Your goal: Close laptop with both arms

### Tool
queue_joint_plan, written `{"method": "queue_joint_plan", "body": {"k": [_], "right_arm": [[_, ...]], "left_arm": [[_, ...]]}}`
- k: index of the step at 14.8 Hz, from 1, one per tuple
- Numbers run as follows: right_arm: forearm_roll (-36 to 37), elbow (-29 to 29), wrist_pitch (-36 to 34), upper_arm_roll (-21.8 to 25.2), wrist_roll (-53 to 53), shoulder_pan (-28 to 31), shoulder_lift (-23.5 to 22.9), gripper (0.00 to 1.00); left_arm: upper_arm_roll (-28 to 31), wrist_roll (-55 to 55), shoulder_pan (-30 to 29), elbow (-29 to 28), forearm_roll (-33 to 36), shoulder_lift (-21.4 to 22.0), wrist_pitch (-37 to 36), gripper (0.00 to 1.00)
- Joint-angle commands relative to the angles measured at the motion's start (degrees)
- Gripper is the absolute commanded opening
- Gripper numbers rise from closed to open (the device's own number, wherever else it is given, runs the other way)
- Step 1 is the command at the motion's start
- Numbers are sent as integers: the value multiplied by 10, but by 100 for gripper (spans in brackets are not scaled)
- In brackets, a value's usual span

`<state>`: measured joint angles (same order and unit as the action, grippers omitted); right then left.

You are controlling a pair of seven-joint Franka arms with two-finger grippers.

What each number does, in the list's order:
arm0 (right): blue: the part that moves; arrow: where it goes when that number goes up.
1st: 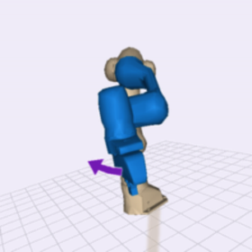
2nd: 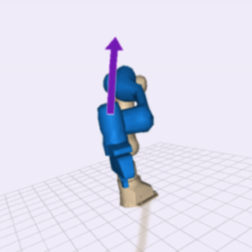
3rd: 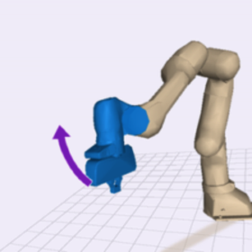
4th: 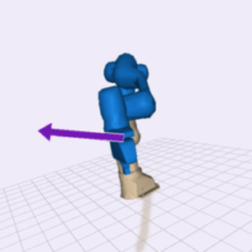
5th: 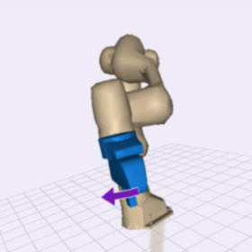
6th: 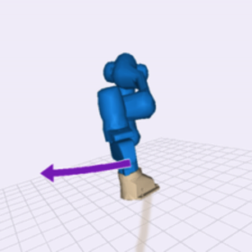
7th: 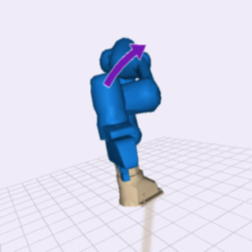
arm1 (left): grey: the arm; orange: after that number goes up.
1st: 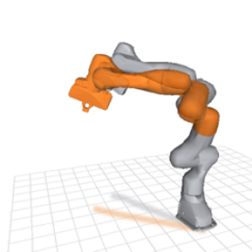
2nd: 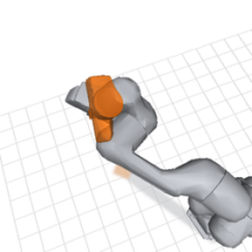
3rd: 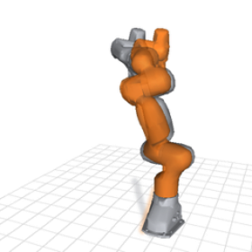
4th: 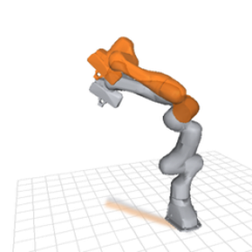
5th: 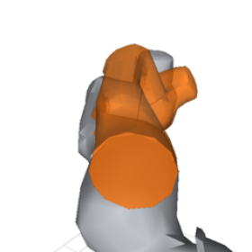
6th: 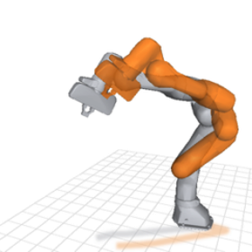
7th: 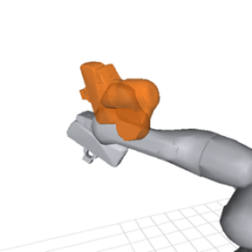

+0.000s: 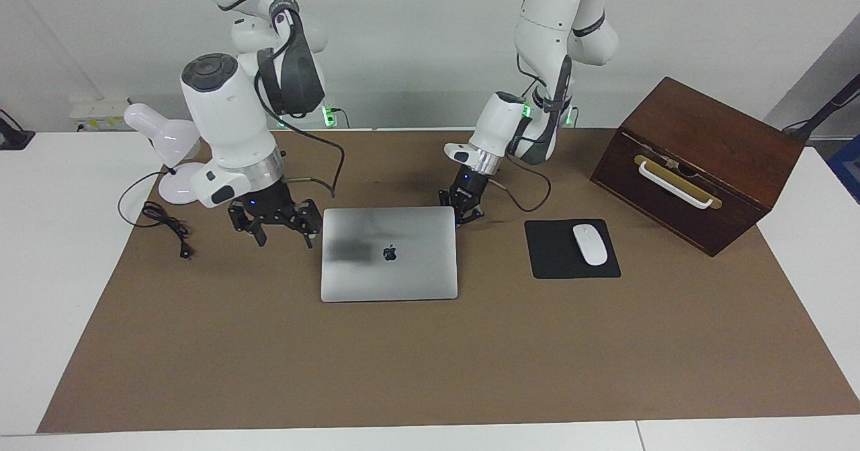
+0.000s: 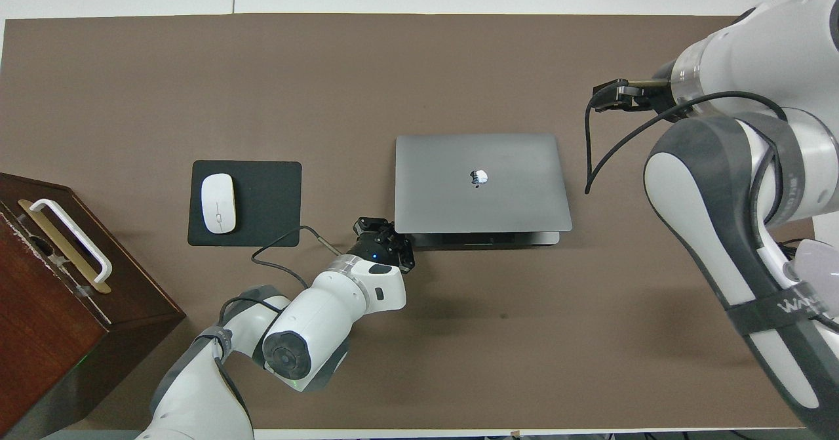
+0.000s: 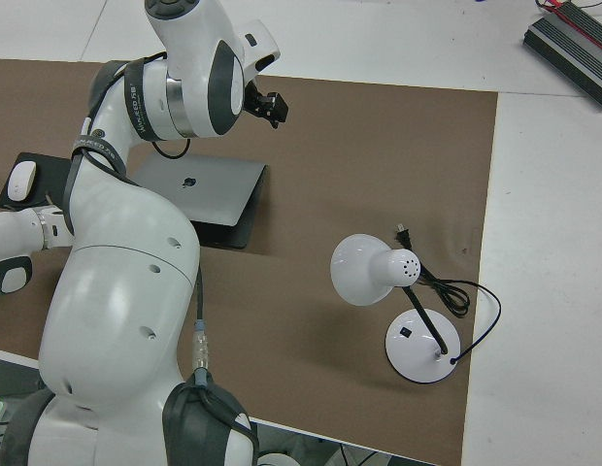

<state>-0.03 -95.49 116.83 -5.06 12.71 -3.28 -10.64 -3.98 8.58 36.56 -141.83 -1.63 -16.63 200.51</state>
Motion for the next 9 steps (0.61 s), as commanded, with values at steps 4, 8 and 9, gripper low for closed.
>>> {"method": "queue_joint_plan", "body": {"k": [4,8,9], "right_arm": [[63,37,-42,0,-73,6,3,100],[88,42,-64,6,-138,13,5,100],[91,42,-73,7,-145,15,7,100]], "left_arm": [[11,-37,-4,-5,1,-9,-27,0],[11,-41,-16,-6,2,61,-123,0],[11,-40,-21,-5,2,81,-156,0]]}}
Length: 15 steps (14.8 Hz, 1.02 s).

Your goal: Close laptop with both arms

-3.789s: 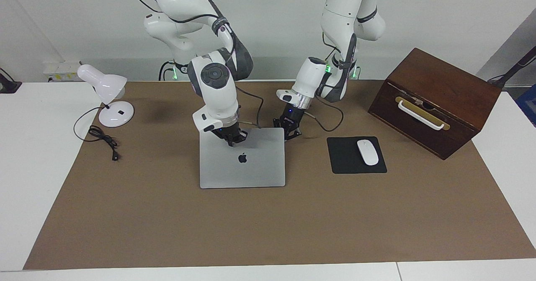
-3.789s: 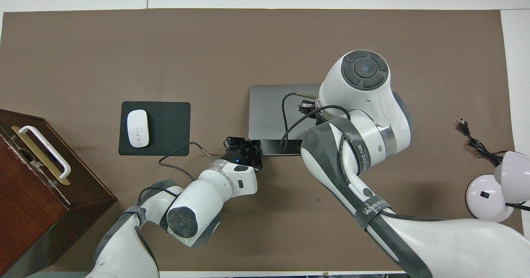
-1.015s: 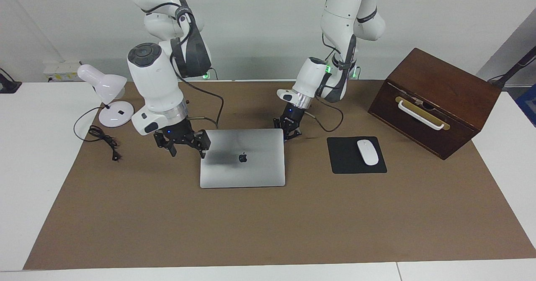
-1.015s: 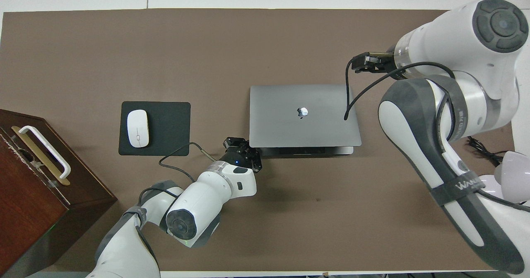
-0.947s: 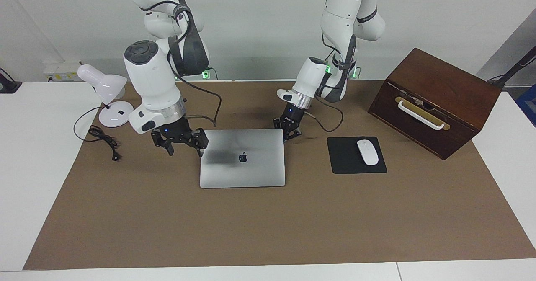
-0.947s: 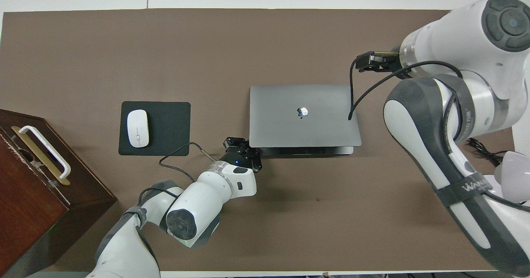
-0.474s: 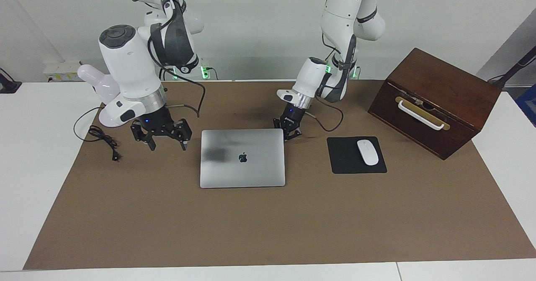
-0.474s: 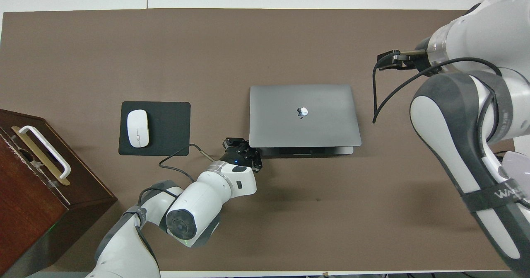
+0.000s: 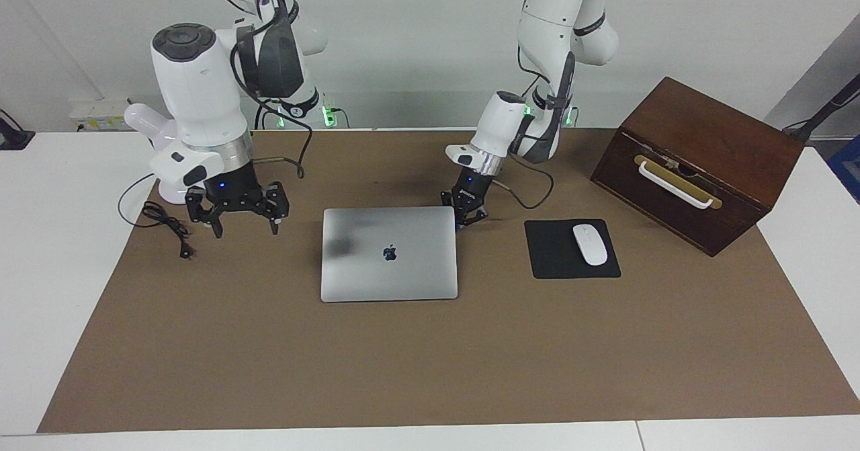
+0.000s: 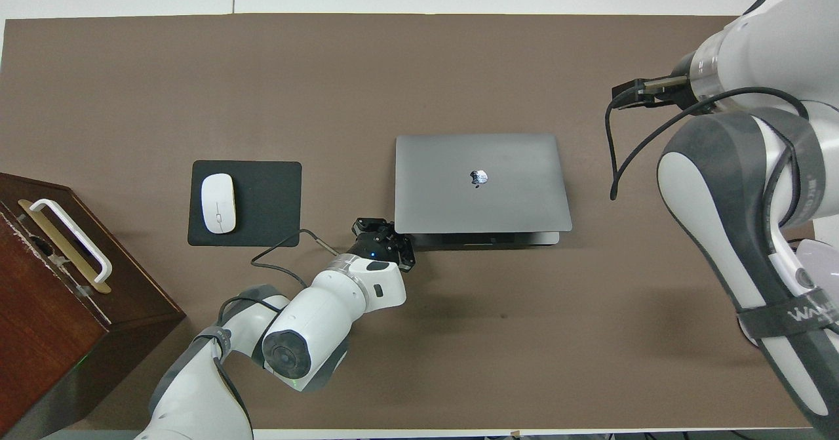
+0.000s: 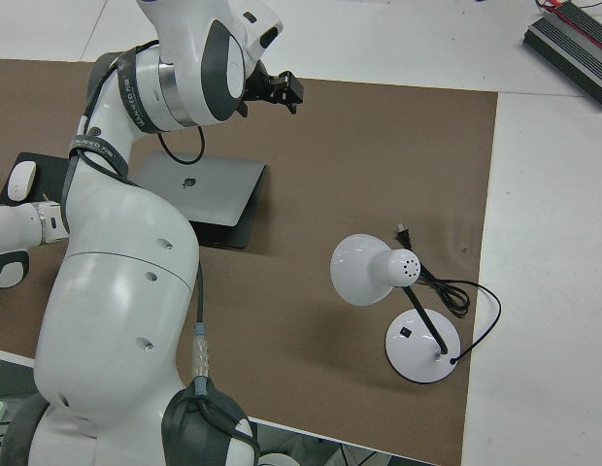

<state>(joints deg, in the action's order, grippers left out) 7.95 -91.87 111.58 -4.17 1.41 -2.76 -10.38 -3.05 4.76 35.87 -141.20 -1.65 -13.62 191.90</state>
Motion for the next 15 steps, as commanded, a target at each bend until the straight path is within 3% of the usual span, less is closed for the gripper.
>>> {"method": "queue_joint_plan", "body": {"k": [1,10,15], "right_arm": [[12,5,-23,-3,-33,15,11,100],[0,5,-49,-4,-24,27,21,100],[-22,-3,-69,-4,-15,58,36,100]], "left_arm": [[2,0,-16,-11,2,68,-98,0],[3,-4,-46,4,2,174,-304,0],[3,1,-79,69,2,206,-470,0]]}}
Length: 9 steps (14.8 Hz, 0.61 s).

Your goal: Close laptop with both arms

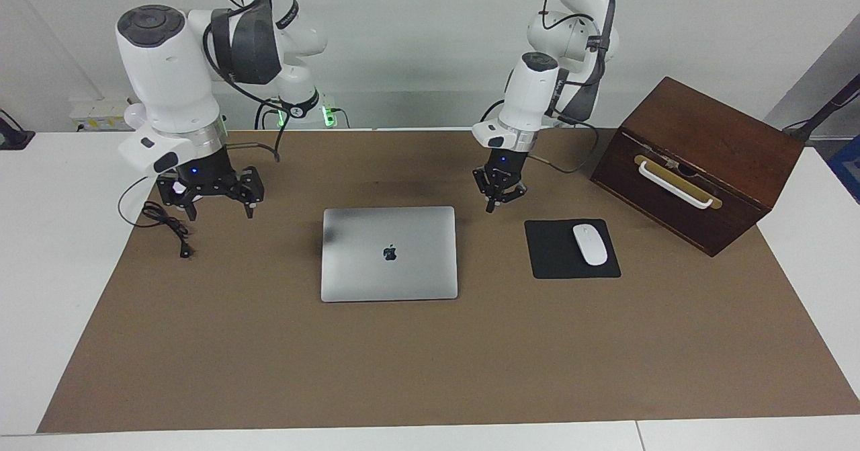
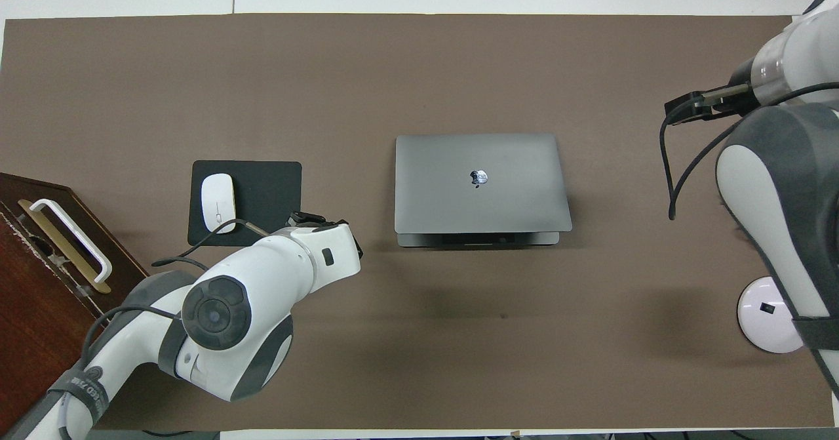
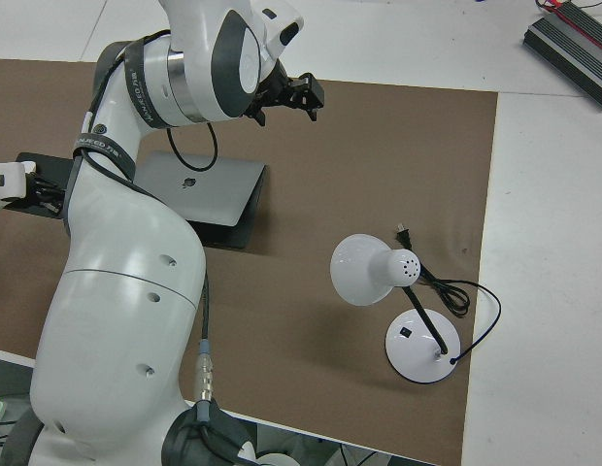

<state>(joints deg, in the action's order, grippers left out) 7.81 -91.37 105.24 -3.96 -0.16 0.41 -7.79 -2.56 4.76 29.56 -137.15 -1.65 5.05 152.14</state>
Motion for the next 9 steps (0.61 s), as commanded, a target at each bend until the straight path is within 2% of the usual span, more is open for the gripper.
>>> {"method": "queue_joint_plan", "body": {"k": [1,3,5,7,9], "right_arm": [[-44,-9,-6,-6,5,37,10,100],[-61,-10,-7,-6,7,43,11,100],[-61,-21,-28,-5,10,41,31,100],[-61,-35,-51,-6,18,38,56,100],[-61,-55,-44,-6,16,43,67,100]], "left_arm": [[-2,1,-24,41,2,26,-107,0],[-2,3,-48,57,2,44,-157,0],[-1,3,-68,72,2,58,-195,0],[-1,3,-93,99,3,61,-243,0],[-2,3,-116,129,3,61,-285,0]]}}
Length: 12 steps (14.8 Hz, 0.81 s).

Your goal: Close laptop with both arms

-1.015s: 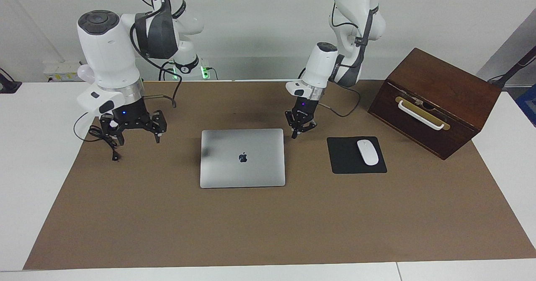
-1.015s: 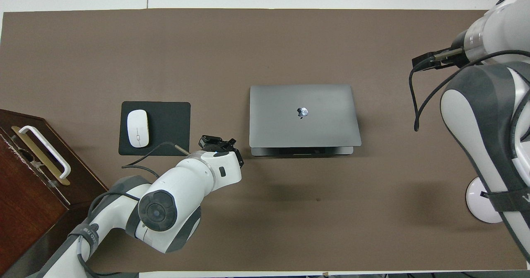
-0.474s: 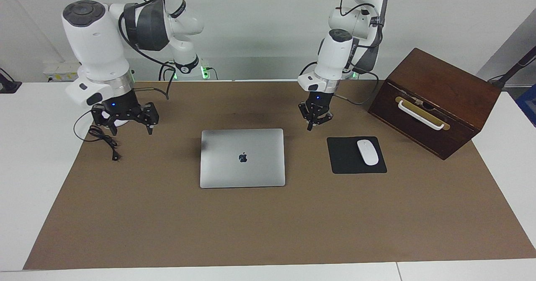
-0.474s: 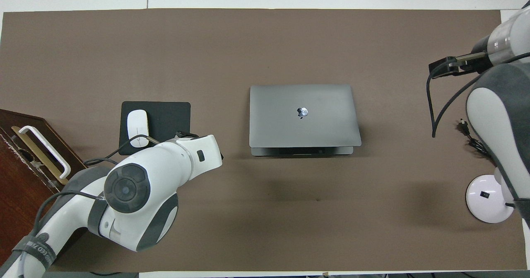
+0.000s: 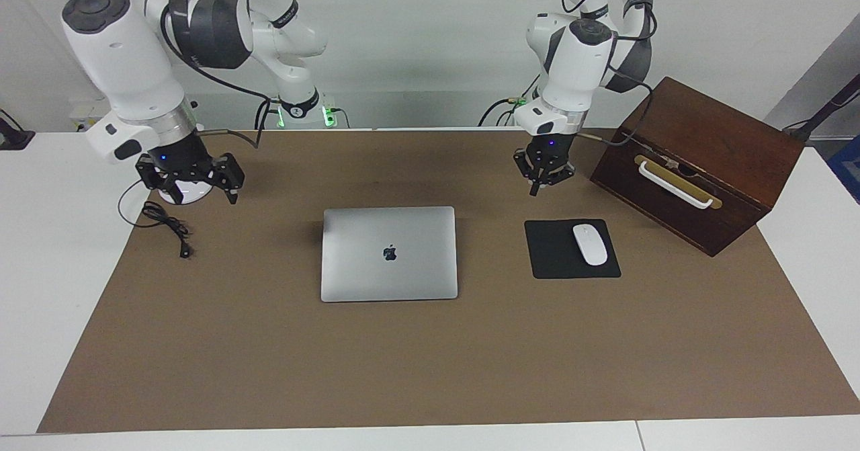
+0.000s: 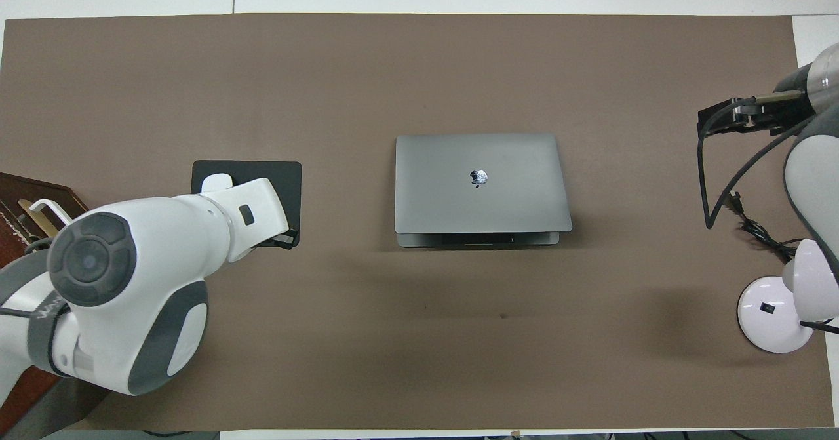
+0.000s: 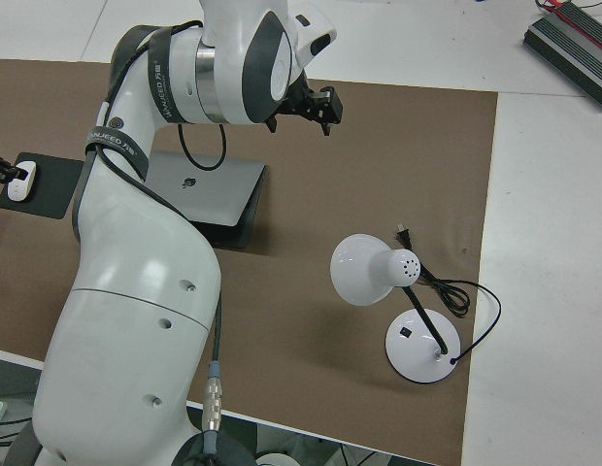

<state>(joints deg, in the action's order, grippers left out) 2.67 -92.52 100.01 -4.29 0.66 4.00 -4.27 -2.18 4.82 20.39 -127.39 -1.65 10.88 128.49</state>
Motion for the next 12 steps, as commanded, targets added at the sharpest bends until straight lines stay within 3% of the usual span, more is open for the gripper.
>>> {"method": "queue_joint_plan", "body": {"k": [1,2,3,4,5,6,12], "right_arm": [[-10,-56,22,-2,7,13,36,100],[-10,-63,49,-2,5,17,38,100],[-10,-60,61,-2,4,18,36,100],[-9,-54,59,-2,2,19,32,100],[-9,-44,52,-2,1,19,30,100],[-9,-38,38,-2,2,19,30,100],[-7,-6,-18,-2,7,19,30,100]], "left_arm": [[-5,0,-34,42,5,2,-64,0],[-5,0,-46,53,7,2,-80,1],[-5,1,-58,62,8,2,-93,16],[-5,2,-71,69,8,2,-101,37],[-5,1,-80,76,8,2,-108,92],[-5,1,-90,79,8,2,-114,100],[-5,-1,-171,95,8,4,-115,100]]}}
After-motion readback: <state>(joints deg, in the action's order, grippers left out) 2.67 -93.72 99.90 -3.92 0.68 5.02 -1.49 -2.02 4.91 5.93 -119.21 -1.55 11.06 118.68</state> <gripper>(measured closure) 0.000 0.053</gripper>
